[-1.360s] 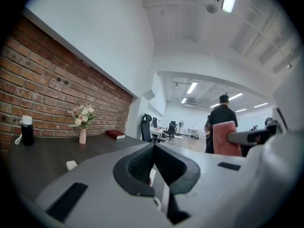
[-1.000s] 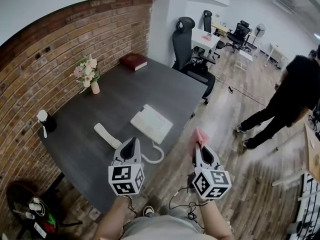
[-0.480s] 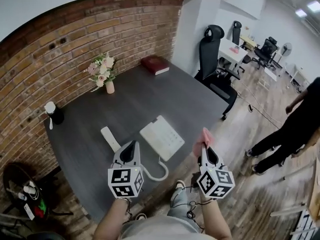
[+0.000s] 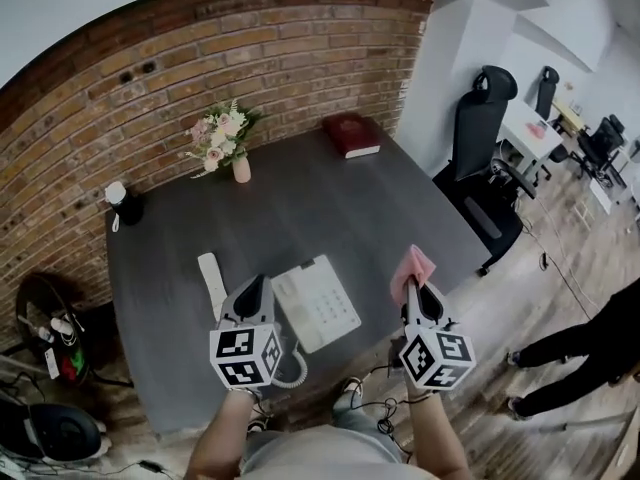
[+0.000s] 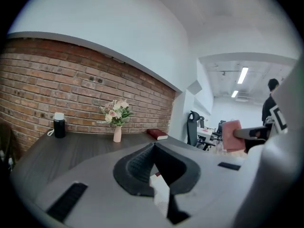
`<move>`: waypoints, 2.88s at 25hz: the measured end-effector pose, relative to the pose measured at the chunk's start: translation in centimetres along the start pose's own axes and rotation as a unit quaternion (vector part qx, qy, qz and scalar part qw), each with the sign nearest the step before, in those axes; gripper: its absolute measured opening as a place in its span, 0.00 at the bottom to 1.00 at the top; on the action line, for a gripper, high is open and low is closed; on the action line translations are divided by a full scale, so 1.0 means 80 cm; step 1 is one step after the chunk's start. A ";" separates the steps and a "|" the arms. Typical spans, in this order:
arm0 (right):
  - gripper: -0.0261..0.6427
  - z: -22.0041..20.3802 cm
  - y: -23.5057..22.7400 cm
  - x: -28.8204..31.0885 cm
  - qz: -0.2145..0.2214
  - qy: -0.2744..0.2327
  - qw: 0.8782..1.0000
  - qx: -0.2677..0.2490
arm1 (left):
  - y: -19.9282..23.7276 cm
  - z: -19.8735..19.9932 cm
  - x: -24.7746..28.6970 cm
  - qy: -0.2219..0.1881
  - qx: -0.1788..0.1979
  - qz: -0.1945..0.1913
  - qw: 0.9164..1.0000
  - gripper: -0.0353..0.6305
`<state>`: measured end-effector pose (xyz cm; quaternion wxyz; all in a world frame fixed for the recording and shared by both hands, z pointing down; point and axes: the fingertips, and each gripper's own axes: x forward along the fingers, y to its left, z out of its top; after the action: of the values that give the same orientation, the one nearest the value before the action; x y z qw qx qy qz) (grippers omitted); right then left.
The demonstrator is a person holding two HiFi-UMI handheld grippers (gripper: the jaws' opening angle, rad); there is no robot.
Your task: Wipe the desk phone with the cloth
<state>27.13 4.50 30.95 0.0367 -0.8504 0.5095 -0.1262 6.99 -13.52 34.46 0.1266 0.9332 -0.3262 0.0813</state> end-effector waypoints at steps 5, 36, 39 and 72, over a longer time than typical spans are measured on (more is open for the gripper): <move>0.07 0.004 -0.040 0.057 0.057 0.025 0.998 -0.010 | -0.003 -0.004 0.031 0.002 -0.019 0.072 0.997 0.06; 0.07 -0.050 0.082 0.160 0.284 0.111 0.947 -0.101 | 0.061 -0.049 -0.057 -0.015 -0.074 0.266 0.961 0.06; 0.07 -0.059 0.094 0.156 0.301 0.117 0.936 -0.138 | 0.068 -0.061 -0.065 -0.011 -0.081 0.274 0.958 0.06; 0.07 -0.209 0.237 0.148 0.454 0.160 0.666 -0.570 | 0.122 -0.164 -0.127 0.003 -0.151 0.331 0.931 0.06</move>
<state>11.97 -13.86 45.59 -0.4844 -0.3357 0.8032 0.0865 -7.96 -11.12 46.38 0.2334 0.7419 -0.6246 0.0710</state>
